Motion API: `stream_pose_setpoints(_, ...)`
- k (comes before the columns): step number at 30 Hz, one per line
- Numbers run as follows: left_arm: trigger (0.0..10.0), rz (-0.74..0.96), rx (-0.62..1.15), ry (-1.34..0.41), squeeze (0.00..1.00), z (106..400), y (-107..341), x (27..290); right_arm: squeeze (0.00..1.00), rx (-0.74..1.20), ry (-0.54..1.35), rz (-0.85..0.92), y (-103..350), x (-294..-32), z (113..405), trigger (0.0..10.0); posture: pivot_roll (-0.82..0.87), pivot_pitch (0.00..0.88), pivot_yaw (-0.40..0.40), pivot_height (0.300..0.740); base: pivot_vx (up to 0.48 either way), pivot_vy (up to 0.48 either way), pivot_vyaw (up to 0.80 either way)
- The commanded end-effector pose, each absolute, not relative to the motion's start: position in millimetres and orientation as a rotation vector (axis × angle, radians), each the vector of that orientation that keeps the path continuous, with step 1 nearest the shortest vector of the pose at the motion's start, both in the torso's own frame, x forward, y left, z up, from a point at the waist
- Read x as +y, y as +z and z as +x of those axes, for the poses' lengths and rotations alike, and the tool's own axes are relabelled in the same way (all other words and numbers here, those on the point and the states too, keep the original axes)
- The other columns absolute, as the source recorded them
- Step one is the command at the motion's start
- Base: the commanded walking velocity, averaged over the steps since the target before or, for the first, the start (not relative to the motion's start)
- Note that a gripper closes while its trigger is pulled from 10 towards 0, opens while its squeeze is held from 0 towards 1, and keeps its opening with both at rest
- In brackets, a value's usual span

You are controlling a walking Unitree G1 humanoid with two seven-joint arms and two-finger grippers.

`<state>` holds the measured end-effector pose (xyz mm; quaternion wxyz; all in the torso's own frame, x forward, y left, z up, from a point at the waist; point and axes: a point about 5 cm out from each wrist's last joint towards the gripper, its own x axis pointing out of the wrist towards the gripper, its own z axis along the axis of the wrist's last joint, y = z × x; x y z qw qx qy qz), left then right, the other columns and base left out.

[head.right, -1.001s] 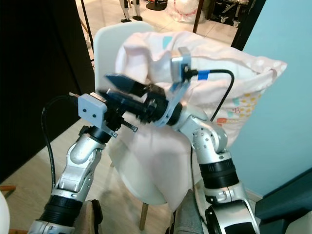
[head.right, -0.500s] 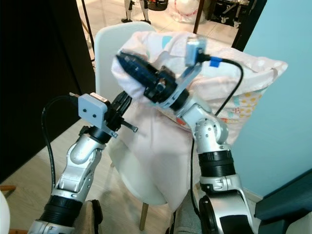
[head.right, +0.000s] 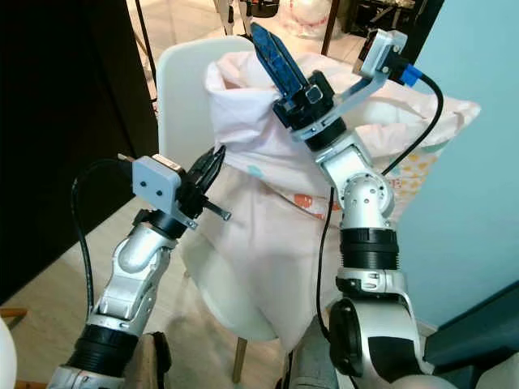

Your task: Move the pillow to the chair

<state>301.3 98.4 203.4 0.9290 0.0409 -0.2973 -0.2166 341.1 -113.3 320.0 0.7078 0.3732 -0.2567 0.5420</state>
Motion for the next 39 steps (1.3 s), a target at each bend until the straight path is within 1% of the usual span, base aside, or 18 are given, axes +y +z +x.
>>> stream_pose_setpoints(1, 0.0, 0.087, -0.589, -0.438, 0.0, 300.3, 198.7, 98.9, 0.0, -0.584, 1.203, 0.835, 324.4, -116.3, 341.8, 0.0, -0.01, 0.13, -0.123, 0.553, 0.0, 0.0, 0.0)
stream_pose_setpoints(3, 0.0, 0.087, -0.589, -0.438, 0.0, 300.5, 198.6, 98.7, 0.0, -0.587, 1.201, 0.828, 325.1, -117.6, 342.2, 0.0, -0.01, 0.129, -0.124, 0.553, 0.0, 0.0, 0.0)
stream_pose_setpoints(5, 0.0, 0.091, -0.588, -0.434, 0.0, 300.8, 198.2, 100.5, 0.0, -0.612, 1.15, 0.869, 330.7, -131.7, 348.4, 0.0, -0.01, 0.128, -0.123, 0.553, 0.0, 0.0, 0.0)
stream_pose_setpoints(7, 0.0, 0.093, -0.586, -0.432, 0.0, 300.8, 197.8, 101.7, 0.0, -0.616, 1.141, 0.876, 331.8, -134.3, 349.3, 0.0, -0.01, 0.128, -0.125, 0.553, 0.0, 0.0, 0.0)
stream_pose_setpoints(14, 0.0, 0.096, -0.584, -0.425, 0.0, 300.5, 197.3, 103.1, 0.0, -0.573, 1.167, 0.787, 321.6, -123.5, 346.3, 0.0, -0.01, 0.134, -0.125, 0.553, 0.0, 0.0, 0.0)
stream_pose_setpoints(19, 0.0, 0.096, -0.584, -0.421, 0.0, 300.1, 197.0, 103.6, 0.0, -0.577, 1.158, 0.777, 323.0, -132.2, 348.6, 0.0, -0.01, 0.135, -0.129, 0.553, 0.0, 0.0, 0.0)
stream_pose_setpoints(21, 0.0, 0.096, -0.582, -0.419, 0.0, 299.9, 196.4, 104.2, 0.0, -0.573, 1.209, 0.751, 322.7, -133.6, 344.7, 0.0, -0.01, 0.135, -0.132, 0.553, 0.0, 0.0, 0.0)
stream_pose_setpoints(22, 0.0, 0.096, -0.581, -0.417, 0.0, 299.9, 196.2, 104.4, 0.0, -0.572, 1.261, 0.725, 321.0, -133.1, 339.3, 2.0, -0.01, 0.135, -0.132, 0.553, 0.0, 0.0, 0.0)
stream_pose_setpoints(23, 0.0, 0.096, -0.581, -0.417, 0.0, 299.9, 196.1, 104.5, 0.0, -0.571, 1.296, 0.71, 319.8, -132.7, 335.6, 5.9, -0.01, 0.135, -0.131, 0.553, 0.0, 0.0, 0.0)
stream_pose_setpoints(24, 0.0, 0.096, -0.581, -0.417, 0.0, 299.9, 196.1, 104.5, 0.0, -0.571, 1.296, 0.71, 319.8, -132.7, 335.6, 5.9, -0.01, 0.135, -0.131, 0.553, 0.0, 0.0, 0.0)
stream_pose_setpoints(25, 0.0, 0.096, -0.581, -0.415, 0.0, 300.0, 196.1, 104.7, 0.0, -0.587, 1.364, 0.681, 318.0, -132.0, 326.8, 10.0, -0.01, 0.135, -0.131, 0.553, 0.0, 0.0, 0.0)
stream_pose_setpoints(26, 0.0, 0.096, -0.581, -0.413, 0.0, 300.1, 196.2, 105.3, 0.0, -0.594, 1.45, 0.686, 315.9, -131.6, 316.4, 10.0, -0.01, 0.135, -0.13, 0.553, 0.0, 0.0, 0.0)
stream_pose_setpoints(27, 0.0, 0.096, -0.581, -0.413, 0.0, 300.1, 196.2, 105.3, 0.0, -0.594, 1.45, 0.686, 315.9, -131.6, 316.4, 10.0, -0.01, 0.135, -0.13, 0.553, 0.0, 0.0, 0.0)
stream_pose_setpoints(29, 0.0, 0.097, -0.582, -0.408, 0.0, 300.7, 196.6, 106.3, 0.0, -0.567, 1.607, 0.667, 306.3, -128.1, 298.1, 10.0, -0.01, 0.134, -0.13, 0.553, 0.0, 0.0, 0.0)
stream_pose_setpoints(31, 0.0, 0.098, -0.582, -0.406, 0.0, 301.0, 196.9, 106.6, 0.0, -0.527, 1.645, 0.647, 299.2, -124.7, 293.9, 10.0, -0.01, 0.134, -0.127, 0.553, 0.0, 0.0, 0.0)
stream_pose_setpoints(32, 0.0, 0.101, -0.584, -0.403, 0.0, 301.8, 197.8, 107.0, 0.0, -0.446, 1.656, 0.583, 285.0, -117.7, 292.5, 10.0, -0.01, 0.134, -0.128, 0.553, 0.0, 0.0, 0.0)
stream_pose_setpoints(35, 0.0, 0.105, -0.588, -0.39, 0.0, 302.8, 199.5, 108.8, 0.0, -0.396, 1.646, 0.551, 275.9, -115.4, 294.0, 10.0, -0.01, 0.134, -0.126, 0.553, 0.0, 0.0, 0.0)
stream_pose_setpoints(39, 0.0, 0.106, -0.607, -0.318, 0.0, 305.2, 206.0, 118.9, 0.0, -0.272, 1.559, 0.416, 255.8, -111.7, 304.2, 10.0, -0.01, 0.135, -0.122, 0.553, 0.0, 0.0, 0.0)
